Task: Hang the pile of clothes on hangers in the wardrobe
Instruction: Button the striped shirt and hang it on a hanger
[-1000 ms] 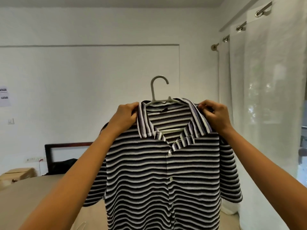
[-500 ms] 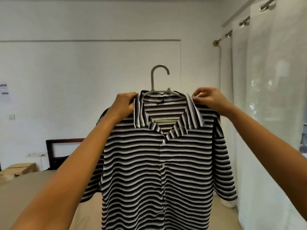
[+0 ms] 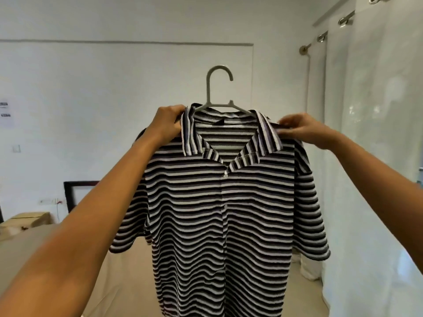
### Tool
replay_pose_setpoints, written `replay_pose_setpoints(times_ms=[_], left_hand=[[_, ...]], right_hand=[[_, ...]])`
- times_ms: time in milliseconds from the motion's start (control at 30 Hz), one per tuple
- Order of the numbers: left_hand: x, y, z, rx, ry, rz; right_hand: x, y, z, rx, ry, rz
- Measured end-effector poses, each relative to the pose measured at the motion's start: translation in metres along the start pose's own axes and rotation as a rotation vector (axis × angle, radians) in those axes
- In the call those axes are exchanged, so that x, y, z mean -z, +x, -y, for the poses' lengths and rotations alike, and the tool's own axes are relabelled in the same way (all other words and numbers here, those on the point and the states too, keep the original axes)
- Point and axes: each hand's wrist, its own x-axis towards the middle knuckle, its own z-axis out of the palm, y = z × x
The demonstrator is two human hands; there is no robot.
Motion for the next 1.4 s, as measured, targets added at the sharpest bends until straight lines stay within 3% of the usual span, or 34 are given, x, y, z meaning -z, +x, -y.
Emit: replay_pose_setpoints(times_ms=[100, 333, 433, 500, 567, 633, 733, 833, 1000, 1167, 1333, 1400], left_hand=[[-0.003, 0.001, -0.004, -0.002, 0.005, 0.030], [-0.016, 0.007, -0.003, 0.078, 0.065, -0.095], [-0.020, 0.005, -0.009, 0.073, 0.054, -0.122], [-0.023, 0.005, -0.010, 0.084, 0.060, -0.142], [-0.024, 0.005, -0.010, 0.103, 0.065, -0.154], [-0.024, 0.005, -0.009, 0.093, 0.065, -0.143], [-0.024, 0.005, -0.009, 0.049, 0.038, -0.127], [-0.024, 0.010, -0.010, -0.009, 0.003, -0.103], [-0.013, 0.010, 0.004, -0.089, -0.075, -0.029], [-0.006, -0.002, 0.052, -0.085, 0.090, 0.085], [-0.011, -0.018, 0.068, 0.099, -0.189, 0.244], [-0.023, -0.018, 0.066, 0.070, -0.173, 0.142]], right_hand=[[-0.003, 0.002, -0.008, -0.003, -0.052, -0.149], [-0.028, -0.002, -0.001, 0.197, 0.116, -0.756], [-0.033, 0.000, 0.000, 0.219, 0.365, -0.843], [-0.035, -0.003, -0.004, 0.353, 0.203, -0.890], [-0.032, -0.011, -0.005, 0.565, -0.164, -0.843], [-0.020, -0.012, -0.015, 0.632, -0.330, -0.637], [0.002, -0.007, -0.012, 0.321, -0.123, -0.319], [0.015, 0.007, -0.005, 0.081, -0.277, -0.130], [0.012, 0.008, 0.000, 0.031, -0.196, -0.197], [-0.011, 0.002, -0.001, 0.054, -0.274, -0.329], [-0.027, -0.001, 0.014, 0.075, -0.400, -0.371], [-0.030, -0.002, 0.018, 0.081, -0.513, -0.470]])
